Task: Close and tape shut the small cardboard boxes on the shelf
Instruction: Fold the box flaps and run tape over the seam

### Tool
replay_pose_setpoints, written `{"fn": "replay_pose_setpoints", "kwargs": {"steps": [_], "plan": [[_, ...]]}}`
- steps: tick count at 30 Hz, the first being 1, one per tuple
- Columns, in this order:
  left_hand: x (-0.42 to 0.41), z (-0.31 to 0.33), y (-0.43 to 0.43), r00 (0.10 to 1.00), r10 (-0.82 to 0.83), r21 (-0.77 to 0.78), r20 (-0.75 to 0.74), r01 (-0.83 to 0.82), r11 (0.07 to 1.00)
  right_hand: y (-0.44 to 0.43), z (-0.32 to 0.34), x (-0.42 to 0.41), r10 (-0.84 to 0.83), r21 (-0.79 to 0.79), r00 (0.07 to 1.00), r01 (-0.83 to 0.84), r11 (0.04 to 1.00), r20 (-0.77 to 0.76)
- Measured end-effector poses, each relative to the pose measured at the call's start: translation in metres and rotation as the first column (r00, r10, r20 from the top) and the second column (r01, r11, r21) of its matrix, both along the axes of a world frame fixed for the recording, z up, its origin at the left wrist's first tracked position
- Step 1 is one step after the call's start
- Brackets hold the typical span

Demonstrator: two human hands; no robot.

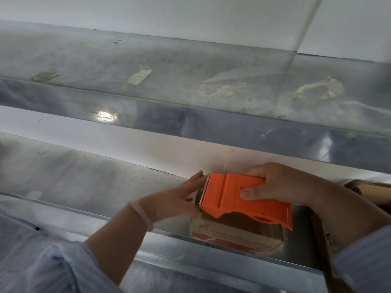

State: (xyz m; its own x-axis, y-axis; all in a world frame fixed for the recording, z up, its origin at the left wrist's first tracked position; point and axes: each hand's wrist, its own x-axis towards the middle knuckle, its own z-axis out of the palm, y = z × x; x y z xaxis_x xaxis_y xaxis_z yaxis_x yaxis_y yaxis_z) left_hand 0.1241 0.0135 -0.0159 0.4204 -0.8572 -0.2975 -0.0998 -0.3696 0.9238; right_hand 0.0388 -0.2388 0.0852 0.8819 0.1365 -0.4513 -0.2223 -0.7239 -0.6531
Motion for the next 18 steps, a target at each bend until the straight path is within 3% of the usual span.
{"fn": "replay_pose_setpoints", "kwargs": {"steps": [1,3,6,11,18], "plan": [[0.004,0.007,-0.002,0.982,-0.127,0.128,0.143,0.109,0.986,0.0,0.0,0.0,0.002,-0.004,1.0,-0.002,1.0,-0.005],[0.008,0.017,-0.01,0.906,-0.217,0.27,0.363,0.121,0.955,0.001,0.001,-0.001,0.009,-0.014,1.0,-0.009,1.0,-0.012],[0.006,0.014,-0.021,0.813,-0.221,0.202,0.539,0.13,0.971,0.002,0.002,-0.002,0.003,-0.014,1.0,-0.003,1.0,-0.006],[0.007,-0.002,-0.018,0.826,-0.065,0.061,0.56,0.038,0.997,0.001,0.004,-0.004,-0.017,-0.005,1.0,0.017,1.0,-0.004],[0.006,-0.006,-0.014,0.784,-0.083,0.063,0.616,0.056,0.996,-0.003,0.007,-0.003,0.017,-0.009,1.0,-0.017,1.0,-0.018]]}}
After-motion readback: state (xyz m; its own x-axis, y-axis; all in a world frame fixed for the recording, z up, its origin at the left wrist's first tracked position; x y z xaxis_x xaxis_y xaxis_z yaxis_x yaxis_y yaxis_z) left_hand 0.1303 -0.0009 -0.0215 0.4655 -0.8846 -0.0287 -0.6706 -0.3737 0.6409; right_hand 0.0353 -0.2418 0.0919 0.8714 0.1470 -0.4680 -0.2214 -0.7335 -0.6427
